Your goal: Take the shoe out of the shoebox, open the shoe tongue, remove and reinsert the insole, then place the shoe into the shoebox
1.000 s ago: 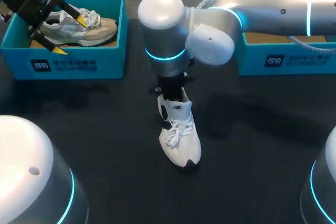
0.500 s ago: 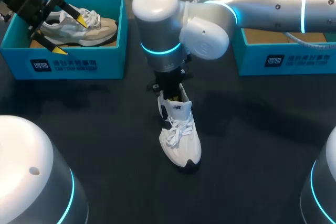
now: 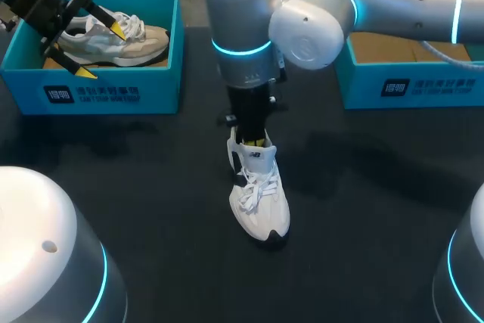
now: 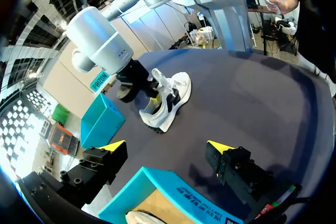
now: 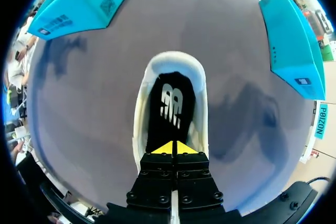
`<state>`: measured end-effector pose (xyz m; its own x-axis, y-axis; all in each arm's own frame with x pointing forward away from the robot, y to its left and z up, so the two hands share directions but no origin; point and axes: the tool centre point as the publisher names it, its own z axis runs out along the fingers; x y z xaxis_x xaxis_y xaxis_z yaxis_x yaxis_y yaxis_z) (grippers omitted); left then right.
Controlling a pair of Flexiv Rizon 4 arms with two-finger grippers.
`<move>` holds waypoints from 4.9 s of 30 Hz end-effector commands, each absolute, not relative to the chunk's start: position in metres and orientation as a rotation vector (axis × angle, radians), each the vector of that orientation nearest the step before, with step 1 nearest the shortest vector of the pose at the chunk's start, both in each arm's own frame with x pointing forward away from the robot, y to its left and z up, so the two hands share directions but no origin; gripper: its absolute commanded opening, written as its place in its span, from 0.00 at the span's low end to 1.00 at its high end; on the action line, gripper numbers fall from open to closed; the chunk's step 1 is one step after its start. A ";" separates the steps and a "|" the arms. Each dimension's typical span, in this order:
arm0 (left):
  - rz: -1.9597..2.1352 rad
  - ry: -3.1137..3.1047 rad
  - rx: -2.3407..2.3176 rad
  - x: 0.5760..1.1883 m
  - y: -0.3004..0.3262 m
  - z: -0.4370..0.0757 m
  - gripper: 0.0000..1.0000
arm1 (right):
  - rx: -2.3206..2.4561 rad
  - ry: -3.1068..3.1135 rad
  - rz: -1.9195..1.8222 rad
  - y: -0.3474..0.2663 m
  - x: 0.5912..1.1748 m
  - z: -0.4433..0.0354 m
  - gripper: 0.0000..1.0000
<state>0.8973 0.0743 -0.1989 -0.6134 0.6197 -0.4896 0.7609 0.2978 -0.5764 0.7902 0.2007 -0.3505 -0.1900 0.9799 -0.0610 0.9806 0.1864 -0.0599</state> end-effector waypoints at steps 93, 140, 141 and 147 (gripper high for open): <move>-1.209 2.388 1.287 0.898 0.075 -0.198 1.00 | 2.075 2.329 -0.167 0.189 0.647 -0.252 0.95; -1.209 2.388 1.287 0.898 0.075 -0.198 1.00 | 1.958 2.533 -0.117 0.197 0.736 -0.312 0.41; -1.209 2.388 1.287 0.898 0.075 -0.198 1.00 | 1.960 2.529 -0.120 0.196 0.734 -0.309 0.42; -1.209 2.388 1.287 0.898 0.075 -0.198 1.00 | 1.964 2.531 -0.134 0.200 0.718 -0.298 0.41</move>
